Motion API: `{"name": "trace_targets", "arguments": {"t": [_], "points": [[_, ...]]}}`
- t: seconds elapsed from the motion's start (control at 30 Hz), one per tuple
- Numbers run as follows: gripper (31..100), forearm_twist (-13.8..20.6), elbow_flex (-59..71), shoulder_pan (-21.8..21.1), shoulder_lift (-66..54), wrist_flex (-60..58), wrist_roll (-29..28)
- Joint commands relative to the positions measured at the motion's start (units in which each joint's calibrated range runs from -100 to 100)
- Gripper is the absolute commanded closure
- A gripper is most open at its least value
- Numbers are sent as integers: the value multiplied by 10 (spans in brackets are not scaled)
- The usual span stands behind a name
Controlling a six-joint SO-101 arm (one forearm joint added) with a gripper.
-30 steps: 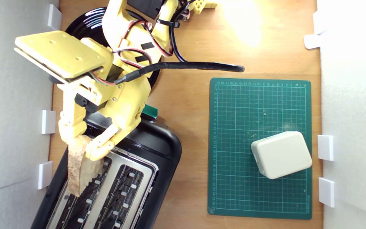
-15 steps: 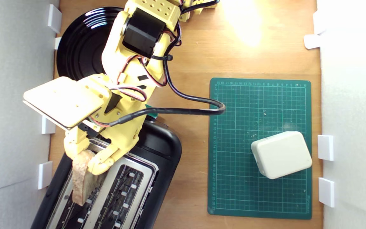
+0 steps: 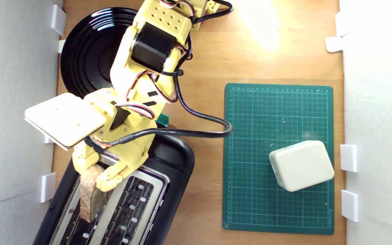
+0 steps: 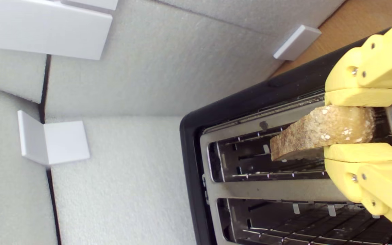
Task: Pick bread and place in toaster
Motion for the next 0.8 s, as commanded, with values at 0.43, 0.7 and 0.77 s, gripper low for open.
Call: {"name": "trace_targets", "arguments": {"t": [0.43,0.7,0.77], "points": [[427,-6,-23,-25,-27,-11,1],[430,-66,-20,-21,-187,-41,29],[430,-82,-19,-21,-235,-62,33]]}}
